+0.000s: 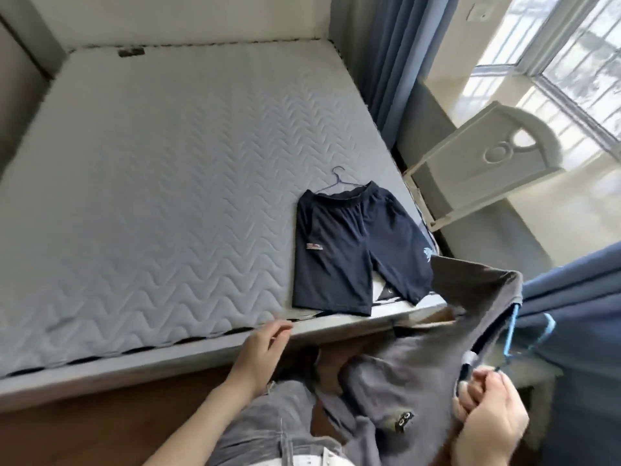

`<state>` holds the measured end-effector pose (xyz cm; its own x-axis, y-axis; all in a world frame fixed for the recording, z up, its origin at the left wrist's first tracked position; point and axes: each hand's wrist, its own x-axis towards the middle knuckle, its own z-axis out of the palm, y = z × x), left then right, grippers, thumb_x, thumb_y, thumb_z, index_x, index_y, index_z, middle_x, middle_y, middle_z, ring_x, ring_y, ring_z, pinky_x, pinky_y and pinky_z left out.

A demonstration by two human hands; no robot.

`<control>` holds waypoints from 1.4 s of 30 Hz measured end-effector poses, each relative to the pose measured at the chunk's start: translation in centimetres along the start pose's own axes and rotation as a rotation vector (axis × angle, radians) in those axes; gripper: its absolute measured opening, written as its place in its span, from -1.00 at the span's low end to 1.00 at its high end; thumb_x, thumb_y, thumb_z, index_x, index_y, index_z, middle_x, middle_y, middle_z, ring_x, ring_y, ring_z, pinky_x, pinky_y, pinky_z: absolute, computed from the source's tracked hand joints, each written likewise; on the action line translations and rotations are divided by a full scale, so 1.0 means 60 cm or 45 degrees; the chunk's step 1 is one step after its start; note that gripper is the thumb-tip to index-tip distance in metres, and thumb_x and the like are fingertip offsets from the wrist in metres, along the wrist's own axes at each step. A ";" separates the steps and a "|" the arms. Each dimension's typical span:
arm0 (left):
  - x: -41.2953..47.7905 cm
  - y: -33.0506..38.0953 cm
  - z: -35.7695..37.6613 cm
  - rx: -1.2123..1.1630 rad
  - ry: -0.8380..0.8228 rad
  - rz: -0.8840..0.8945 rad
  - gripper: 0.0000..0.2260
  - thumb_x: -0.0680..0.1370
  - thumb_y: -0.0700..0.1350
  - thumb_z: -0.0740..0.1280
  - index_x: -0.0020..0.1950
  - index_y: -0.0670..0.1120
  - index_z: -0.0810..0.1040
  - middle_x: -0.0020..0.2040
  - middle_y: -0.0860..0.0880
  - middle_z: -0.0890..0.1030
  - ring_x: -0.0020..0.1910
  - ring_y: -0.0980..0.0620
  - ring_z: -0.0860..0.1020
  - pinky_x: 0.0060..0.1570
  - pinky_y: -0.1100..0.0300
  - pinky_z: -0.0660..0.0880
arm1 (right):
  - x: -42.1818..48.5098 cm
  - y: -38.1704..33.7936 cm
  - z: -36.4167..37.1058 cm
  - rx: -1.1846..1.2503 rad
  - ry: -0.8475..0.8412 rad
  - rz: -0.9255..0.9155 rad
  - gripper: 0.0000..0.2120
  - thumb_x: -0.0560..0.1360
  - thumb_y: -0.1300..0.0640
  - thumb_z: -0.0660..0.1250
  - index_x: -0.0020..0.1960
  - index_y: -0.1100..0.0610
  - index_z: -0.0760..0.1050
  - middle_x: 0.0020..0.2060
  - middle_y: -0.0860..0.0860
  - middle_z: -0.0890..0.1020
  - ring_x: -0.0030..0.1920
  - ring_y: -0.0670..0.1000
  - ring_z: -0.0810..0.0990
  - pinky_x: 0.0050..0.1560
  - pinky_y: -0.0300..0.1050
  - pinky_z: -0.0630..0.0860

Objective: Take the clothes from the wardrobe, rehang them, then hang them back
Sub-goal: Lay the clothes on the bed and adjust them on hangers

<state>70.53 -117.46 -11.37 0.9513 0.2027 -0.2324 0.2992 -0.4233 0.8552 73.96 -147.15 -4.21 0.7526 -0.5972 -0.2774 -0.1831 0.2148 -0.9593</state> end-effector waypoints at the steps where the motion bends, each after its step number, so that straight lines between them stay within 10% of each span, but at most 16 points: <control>1: -0.038 -0.019 -0.020 -0.017 0.028 -0.021 -0.84 0.58 -0.02 0.22 -0.02 0.27 0.51 0.01 0.15 0.65 0.06 0.24 0.58 0.11 0.31 0.46 | -0.020 0.004 -0.002 -0.007 -0.027 0.020 -0.69 0.59 0.19 0.07 -0.31 0.12 0.37 -0.65 -0.15 0.25 -0.67 -0.20 0.20 -0.60 -0.40 0.14; 17: -0.252 -0.317 -0.419 -0.104 0.500 -0.400 -0.81 0.63 -0.14 0.20 0.10 -0.04 0.61 0.01 0.05 0.67 0.06 0.11 0.61 -0.06 0.63 0.38 | -0.322 0.137 0.241 -0.091 -0.261 0.072 -0.73 0.56 0.21 0.09 -0.30 0.10 0.38 -0.53 -0.09 0.27 -0.59 -0.15 0.23 -0.56 -0.33 0.12; 23: -0.124 -0.401 -0.604 0.104 0.326 -0.293 -0.82 0.63 -0.15 0.21 0.14 -0.04 0.58 0.05 0.03 0.64 0.06 0.04 0.57 -0.02 0.41 0.43 | -0.422 0.173 0.446 -0.011 -0.188 0.021 -0.73 0.58 0.26 0.06 -0.27 0.12 0.36 -0.54 -0.12 0.28 -0.56 -0.14 0.21 -0.57 -0.28 0.11; 27: 0.000 -0.442 -0.683 0.159 0.323 -0.287 -0.82 0.62 -0.18 0.22 0.13 -0.06 0.59 0.05 0.01 0.62 0.04 0.02 0.55 -0.14 0.65 0.30 | -0.433 0.208 0.605 0.012 -0.129 0.030 -0.73 0.58 0.25 0.06 -0.27 0.11 0.36 -0.53 -0.10 0.28 -0.55 -0.13 0.22 -0.55 -0.30 0.14; 32: 0.204 -0.545 -0.709 0.244 0.359 -0.230 -0.77 0.63 -0.19 0.21 0.21 -0.17 0.58 0.10 -0.03 0.60 0.08 -0.07 0.56 0.03 0.18 0.38 | -0.392 0.300 0.809 0.107 -0.117 0.088 -0.72 0.57 0.29 0.04 -0.27 0.13 0.34 -0.54 -0.10 0.28 -0.54 -0.12 0.20 -0.53 -0.28 0.12; 42: 0.658 -0.865 -0.657 0.776 0.397 -0.072 -0.49 0.51 0.00 0.10 0.36 -0.22 0.49 0.34 -0.25 0.51 0.31 -0.26 0.46 0.30 -0.13 0.33 | -0.243 0.575 1.175 0.198 -0.267 0.180 -0.78 0.56 0.32 0.03 -0.23 0.18 0.32 -0.52 -0.03 0.27 -0.55 -0.08 0.20 -0.55 -0.26 0.18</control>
<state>89.61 -52.70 -46.66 0.8942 0.4453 -0.0464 0.4234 -0.8074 0.4109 101.29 -76.56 -29.59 0.8438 -0.3836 -0.3754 -0.2086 0.4102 -0.8878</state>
